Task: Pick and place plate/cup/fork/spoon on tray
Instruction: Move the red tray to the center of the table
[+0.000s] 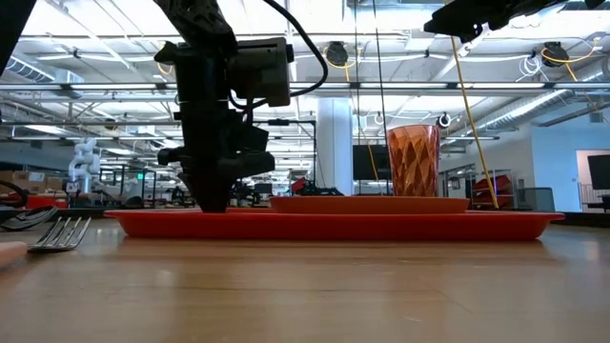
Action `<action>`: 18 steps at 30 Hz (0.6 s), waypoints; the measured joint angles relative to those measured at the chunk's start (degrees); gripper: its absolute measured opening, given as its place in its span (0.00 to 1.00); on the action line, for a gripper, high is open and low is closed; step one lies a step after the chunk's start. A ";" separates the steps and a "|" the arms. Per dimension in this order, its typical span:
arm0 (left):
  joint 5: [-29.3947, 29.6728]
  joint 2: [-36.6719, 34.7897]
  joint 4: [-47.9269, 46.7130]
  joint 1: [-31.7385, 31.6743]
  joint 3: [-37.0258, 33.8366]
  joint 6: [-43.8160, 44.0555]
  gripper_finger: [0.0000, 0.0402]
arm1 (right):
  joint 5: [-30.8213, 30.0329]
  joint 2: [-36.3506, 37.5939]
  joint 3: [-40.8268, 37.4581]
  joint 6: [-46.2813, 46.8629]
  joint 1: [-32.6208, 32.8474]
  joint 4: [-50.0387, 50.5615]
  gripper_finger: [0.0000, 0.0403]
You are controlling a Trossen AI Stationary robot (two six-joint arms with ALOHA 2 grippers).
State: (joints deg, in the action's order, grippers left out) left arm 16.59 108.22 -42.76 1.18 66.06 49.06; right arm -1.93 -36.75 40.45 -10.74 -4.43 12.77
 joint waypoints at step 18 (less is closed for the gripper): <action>1.44 0.00 0.14 0.12 -0.02 -0.91 0.04 | 0.00 0.00 0.00 0.00 0.00 -0.01 0.41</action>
State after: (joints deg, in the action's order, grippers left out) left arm 18.03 108.22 -42.62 1.30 66.04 48.15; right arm -1.93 -36.75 40.45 -10.74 -4.43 12.75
